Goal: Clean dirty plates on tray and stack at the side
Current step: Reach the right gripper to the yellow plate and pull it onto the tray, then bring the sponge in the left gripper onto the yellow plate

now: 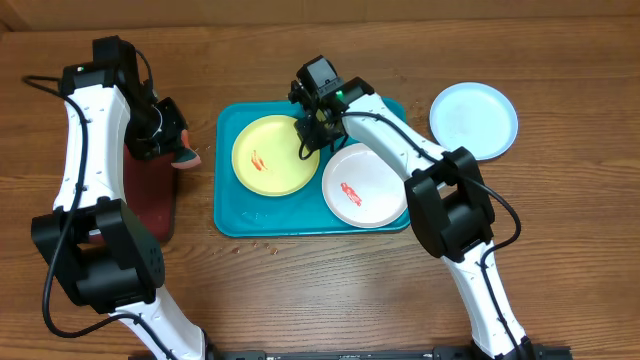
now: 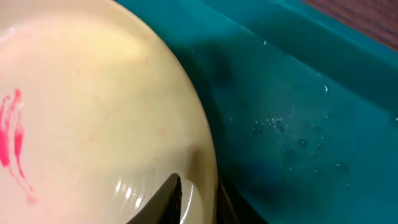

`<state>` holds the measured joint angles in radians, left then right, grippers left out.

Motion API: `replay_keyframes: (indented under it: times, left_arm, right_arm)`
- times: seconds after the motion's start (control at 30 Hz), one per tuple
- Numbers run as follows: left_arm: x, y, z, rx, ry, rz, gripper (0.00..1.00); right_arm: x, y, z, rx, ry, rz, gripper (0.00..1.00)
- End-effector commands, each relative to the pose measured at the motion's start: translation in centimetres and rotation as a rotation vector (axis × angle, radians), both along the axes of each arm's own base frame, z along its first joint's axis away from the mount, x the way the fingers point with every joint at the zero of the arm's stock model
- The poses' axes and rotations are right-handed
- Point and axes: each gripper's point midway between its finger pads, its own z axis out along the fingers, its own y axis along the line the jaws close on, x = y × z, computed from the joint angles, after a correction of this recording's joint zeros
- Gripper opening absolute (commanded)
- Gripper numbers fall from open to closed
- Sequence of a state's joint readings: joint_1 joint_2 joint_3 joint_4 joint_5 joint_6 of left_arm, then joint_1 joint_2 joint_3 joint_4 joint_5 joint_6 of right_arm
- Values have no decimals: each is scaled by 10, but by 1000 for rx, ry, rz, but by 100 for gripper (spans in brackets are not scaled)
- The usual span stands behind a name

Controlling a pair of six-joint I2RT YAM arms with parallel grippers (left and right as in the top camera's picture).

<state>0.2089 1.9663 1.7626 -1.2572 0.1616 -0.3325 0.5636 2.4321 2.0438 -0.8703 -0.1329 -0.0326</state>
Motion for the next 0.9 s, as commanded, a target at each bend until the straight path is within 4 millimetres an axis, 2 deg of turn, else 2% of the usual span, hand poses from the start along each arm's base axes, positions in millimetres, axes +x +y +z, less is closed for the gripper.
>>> replay_keyframes:
  times: [0.0, 0.13, 0.2, 0.3, 0.43, 0.5, 0.63, 0.87]
  left_arm:
    - [1, -7, 1, -8, -5, -37, 4]
    - [1, -7, 1, -6, -7, -55, 4]
    - [1, -8, 1, -10, -8, -57, 4]
    - [2, -11, 1, -11, -9, -64, 5]
    - [4, -23, 1, -9, -12, -95, 4]
    - [5, -29, 2, -9, -15, -109, 4]
    - [10, -43, 2, -8, -30, -132, 4]
    - [17, -79, -10, -8, -56, -204, 4]
  right_arm:
    - [8, -5, 5, 3, -32, -26, 22]
    - [9, -4, 2, 6, -36, -26, 21]
    - [10, -4, 2, 8, -39, -26, 13]
    - [10, -2, -5, 6, -35, -25, 11]
    - [4, -3, -30, -13, 12, -44, 14]
    - [2, -4, -32, -13, 28, -69, 13]
    - [2, -4, -32, -1, 48, -121, 4]
    - [-20, 1, -34, 39, 159, -113, 4]
